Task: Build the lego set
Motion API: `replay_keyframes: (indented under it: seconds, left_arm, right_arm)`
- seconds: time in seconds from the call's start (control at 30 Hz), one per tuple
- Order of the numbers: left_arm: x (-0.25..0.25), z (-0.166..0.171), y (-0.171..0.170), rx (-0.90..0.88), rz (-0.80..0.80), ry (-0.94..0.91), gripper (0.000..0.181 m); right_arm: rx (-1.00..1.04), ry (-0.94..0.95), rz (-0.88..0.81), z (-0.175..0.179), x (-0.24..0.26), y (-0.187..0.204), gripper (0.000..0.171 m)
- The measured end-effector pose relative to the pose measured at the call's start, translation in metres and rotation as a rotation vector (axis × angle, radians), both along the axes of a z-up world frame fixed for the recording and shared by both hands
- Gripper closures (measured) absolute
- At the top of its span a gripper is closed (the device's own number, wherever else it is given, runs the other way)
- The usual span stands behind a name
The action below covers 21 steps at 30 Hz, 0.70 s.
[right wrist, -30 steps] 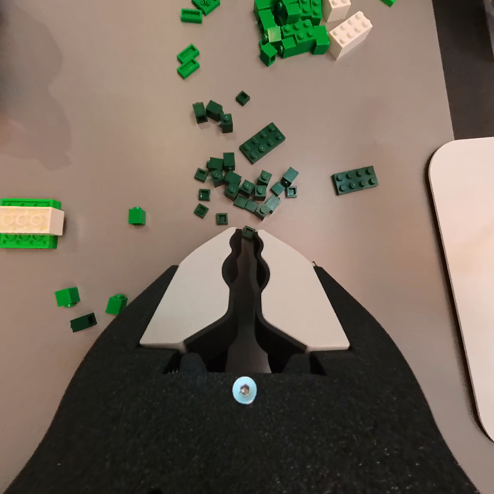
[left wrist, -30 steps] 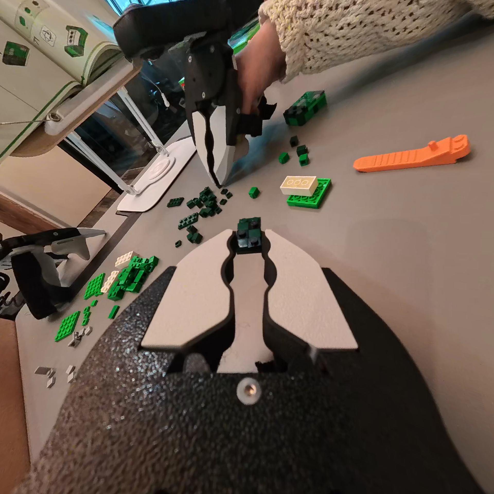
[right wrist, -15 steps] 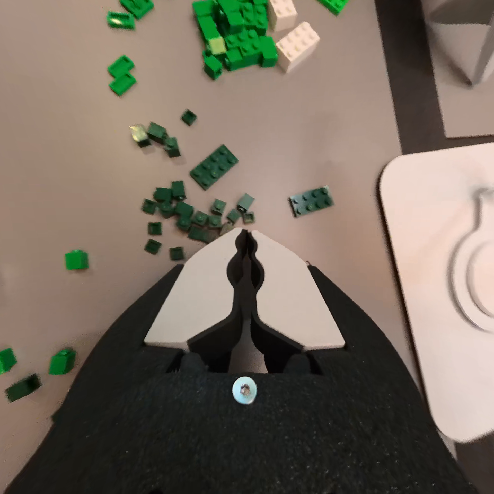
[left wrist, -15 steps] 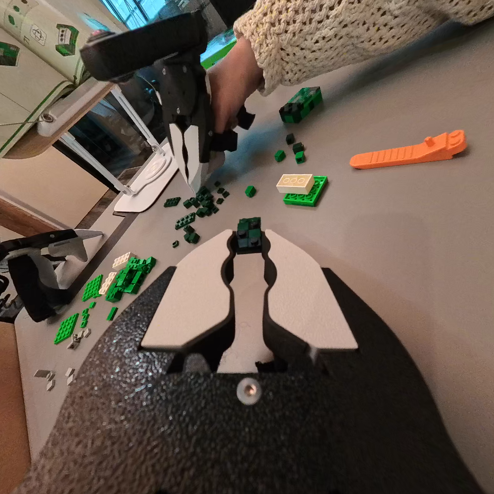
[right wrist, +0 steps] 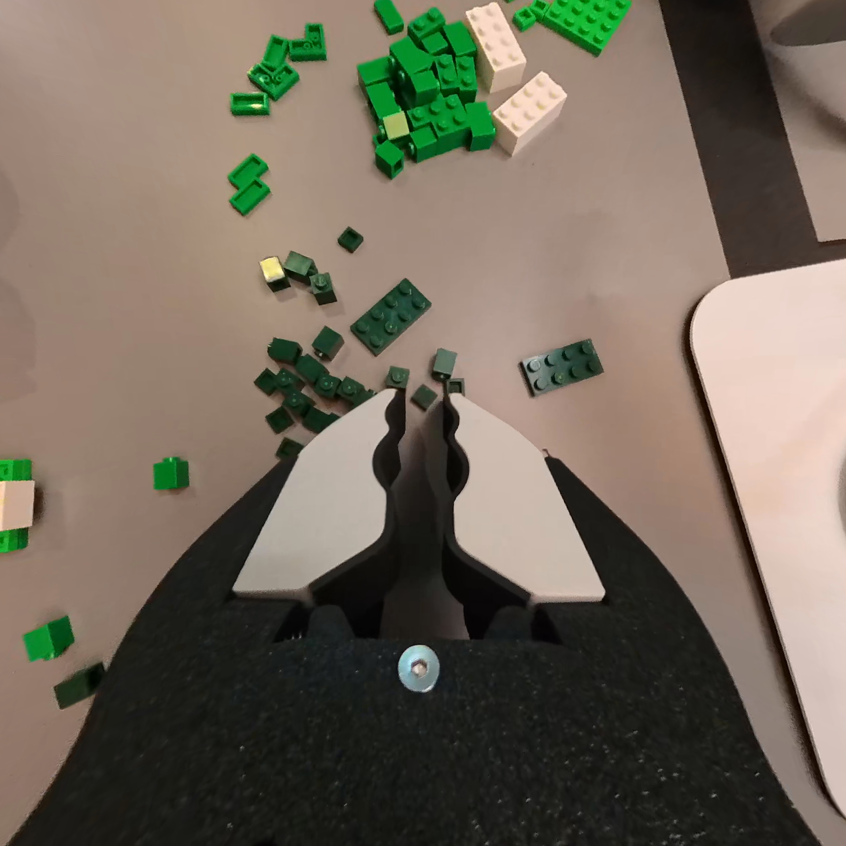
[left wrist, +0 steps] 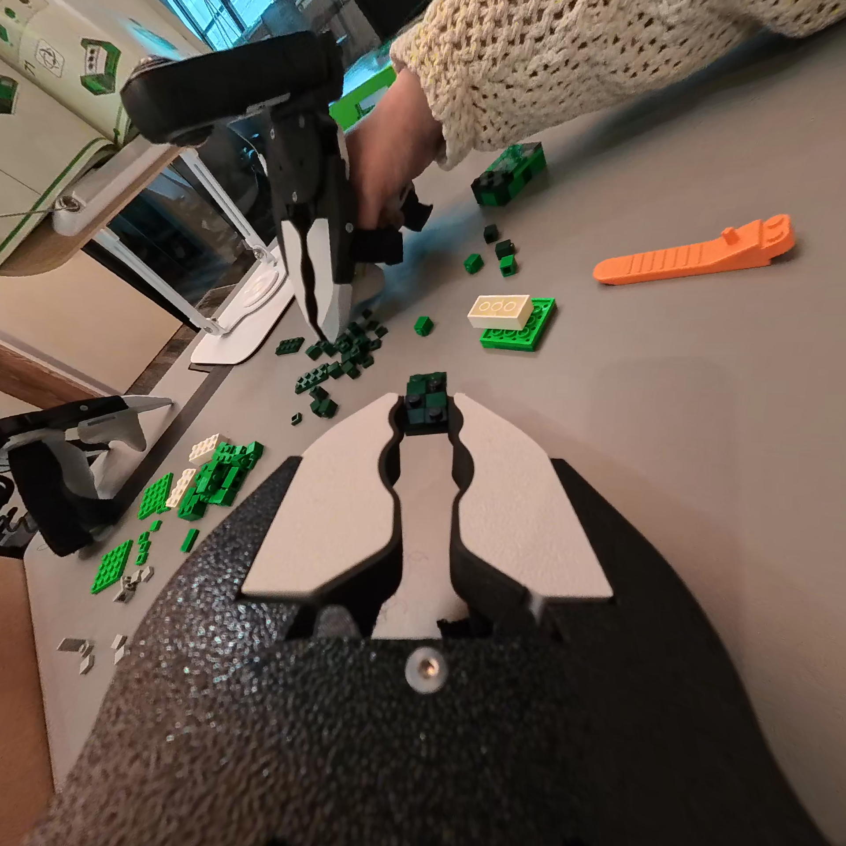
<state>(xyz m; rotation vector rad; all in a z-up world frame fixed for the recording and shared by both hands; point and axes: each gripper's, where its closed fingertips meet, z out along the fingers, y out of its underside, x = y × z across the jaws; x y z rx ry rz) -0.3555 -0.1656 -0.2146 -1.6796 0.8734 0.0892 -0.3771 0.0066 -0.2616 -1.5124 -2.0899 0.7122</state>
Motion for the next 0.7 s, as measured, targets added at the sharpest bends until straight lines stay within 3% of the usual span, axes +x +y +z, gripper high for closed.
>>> replay_keyframes:
  seconds: [0.27,0.43,0.7]
  left_arm:
    - [0.000,0.000,0.000,-0.002,-0.001,-0.002,0.164]
    - [0.002,0.001,0.000,0.001,-0.007,-0.012,0.164]
    - [0.032,0.013,-0.012,-0.052,-0.166,-0.176,0.164]
  right_arm:
    - [0.055,0.014,0.025,0.001,0.001,0.001,0.162]
    - [0.143,0.163,0.140,0.020,0.012,-0.017,0.163]
    - [0.025,0.307,0.368,0.068,0.062,-0.117,0.163]
